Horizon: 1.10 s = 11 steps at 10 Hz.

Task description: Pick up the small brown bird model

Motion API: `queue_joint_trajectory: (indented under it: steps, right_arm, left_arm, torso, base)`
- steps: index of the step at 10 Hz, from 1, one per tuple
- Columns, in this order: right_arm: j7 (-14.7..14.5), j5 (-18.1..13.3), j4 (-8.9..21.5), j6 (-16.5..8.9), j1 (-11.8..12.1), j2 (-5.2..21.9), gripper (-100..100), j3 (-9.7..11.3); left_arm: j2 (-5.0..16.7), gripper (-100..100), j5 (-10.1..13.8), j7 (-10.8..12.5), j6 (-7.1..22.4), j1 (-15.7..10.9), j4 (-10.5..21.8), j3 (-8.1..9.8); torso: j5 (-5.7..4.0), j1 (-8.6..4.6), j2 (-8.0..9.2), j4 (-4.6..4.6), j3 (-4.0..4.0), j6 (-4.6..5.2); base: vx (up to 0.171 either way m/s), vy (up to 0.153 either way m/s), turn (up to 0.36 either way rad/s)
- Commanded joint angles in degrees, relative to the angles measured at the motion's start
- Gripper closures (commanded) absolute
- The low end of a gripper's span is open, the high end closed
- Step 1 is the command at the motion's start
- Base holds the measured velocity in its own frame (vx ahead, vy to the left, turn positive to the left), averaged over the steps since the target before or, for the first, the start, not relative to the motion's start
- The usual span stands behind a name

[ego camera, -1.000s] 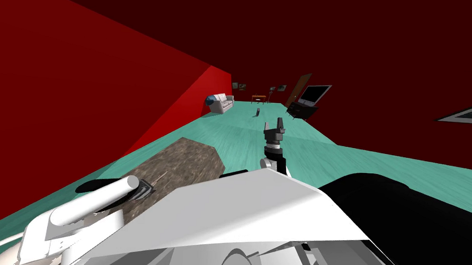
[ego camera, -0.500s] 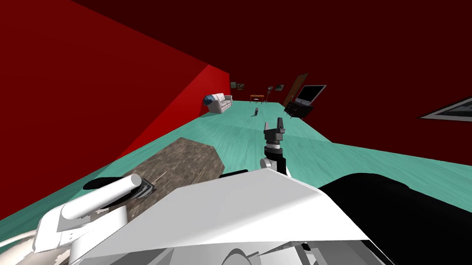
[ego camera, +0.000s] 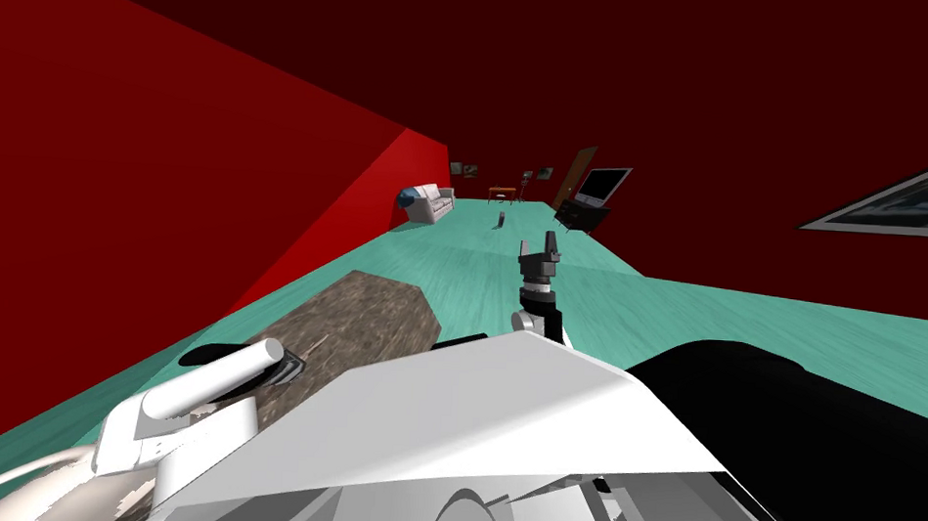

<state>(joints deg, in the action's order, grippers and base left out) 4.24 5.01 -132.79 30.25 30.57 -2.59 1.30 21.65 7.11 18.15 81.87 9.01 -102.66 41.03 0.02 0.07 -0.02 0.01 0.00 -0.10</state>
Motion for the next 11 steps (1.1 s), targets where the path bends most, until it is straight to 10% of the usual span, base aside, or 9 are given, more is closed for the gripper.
queue_joint_trajectory:
  steps: [1,4,5,6,11]
  right_arm:
    - [0.0,0.0,0.0,0.0,0.0,0.0,0,0.0]
    - [0.0,0.0,0.0,0.0,0.0,0.0,0,0.0]
    - [0.0,0.0,0.0,0.0,0.0,0.0,0,0.0]
    - [0.0,0.0,0.0,0.0,0.0,0.0,0,0.0]
    - [0.0,0.0,0.0,0.0,0.0,0.0,0,0.0]
  left_arm:
    - [0.0,100,0.0,0.0,0.0,0.0,0.0,0.00]
    - [0.0,100,0.0,0.0,0.0,0.0,0.0,0.02]
    - [0.0,0,0.0,0.0,0.0,0.0,0.0,0.01]
    - [-0.3,100,0.7,-0.5,1.0,1.0,-2.1,0.24]
    - [-1.3,100,2.4,-1.5,3.6,3.5,-7.5,0.67]
  torso:
    - [0.00,0.00,0.00,0.00,0.00,0.00]
    - [0.02,0.02,-0.07,-0.03,-0.05,0.01]
    - [0.01,0.01,-0.07,-0.03,-0.05,0.00]
    - [0.00,0.00,-0.06,-0.02,-0.04,0.00]
    - [-0.05,-0.07,-0.17,-0.04,-0.10,0.01]
  base:
    - [0.000,0.000,0.000]
    - [0.000,0.000,0.000]
    - [0.000,0.000,0.000]
    - [0.044,0.001,0.085]
    - [0.048,-0.006,0.061]
